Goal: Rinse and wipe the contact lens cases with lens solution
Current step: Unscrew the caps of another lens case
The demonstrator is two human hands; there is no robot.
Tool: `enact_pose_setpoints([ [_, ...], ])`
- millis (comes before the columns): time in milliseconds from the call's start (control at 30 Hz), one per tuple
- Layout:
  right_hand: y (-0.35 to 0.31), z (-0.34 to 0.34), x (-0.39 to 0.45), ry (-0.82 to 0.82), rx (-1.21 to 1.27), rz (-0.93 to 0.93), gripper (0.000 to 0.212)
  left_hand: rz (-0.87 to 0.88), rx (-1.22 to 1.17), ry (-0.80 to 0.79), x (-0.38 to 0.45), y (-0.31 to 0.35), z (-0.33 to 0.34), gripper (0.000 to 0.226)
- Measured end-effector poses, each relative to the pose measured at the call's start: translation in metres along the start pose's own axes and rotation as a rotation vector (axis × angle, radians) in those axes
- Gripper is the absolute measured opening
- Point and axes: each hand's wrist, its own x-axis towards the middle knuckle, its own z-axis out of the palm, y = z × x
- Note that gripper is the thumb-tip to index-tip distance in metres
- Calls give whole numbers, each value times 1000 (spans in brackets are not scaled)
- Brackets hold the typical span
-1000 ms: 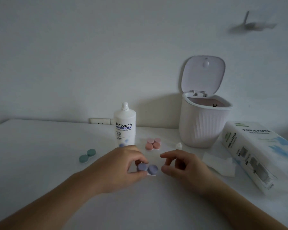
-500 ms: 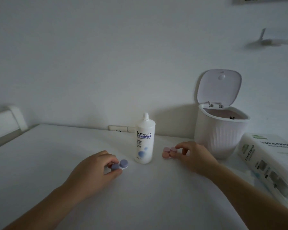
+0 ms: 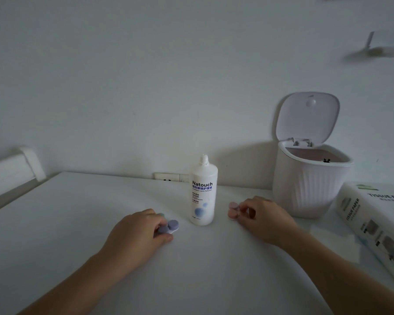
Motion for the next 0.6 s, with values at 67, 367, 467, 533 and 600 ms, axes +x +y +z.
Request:
enact_pose_setpoints([
  [67, 0, -3, -2, -33, 53, 16, 17, -10, 8, -19, 1, 1, -1, 26],
  [367, 9, -37, -39, -187, 197, -60, 30, 149, -318, -19, -10, 64, -8, 39],
  [467, 10, -44, -54, -222, 233, -72, 31, 209, -299, -135, -2, 92, 6, 52],
  [533, 11, -43, -63, -225, 264, -84, 33, 264, -307, -221, 6, 106, 15, 52],
  [600, 12, -40, -70, -222, 283, -92, 32, 335, -323, -299, 13, 114, 24, 56],
])
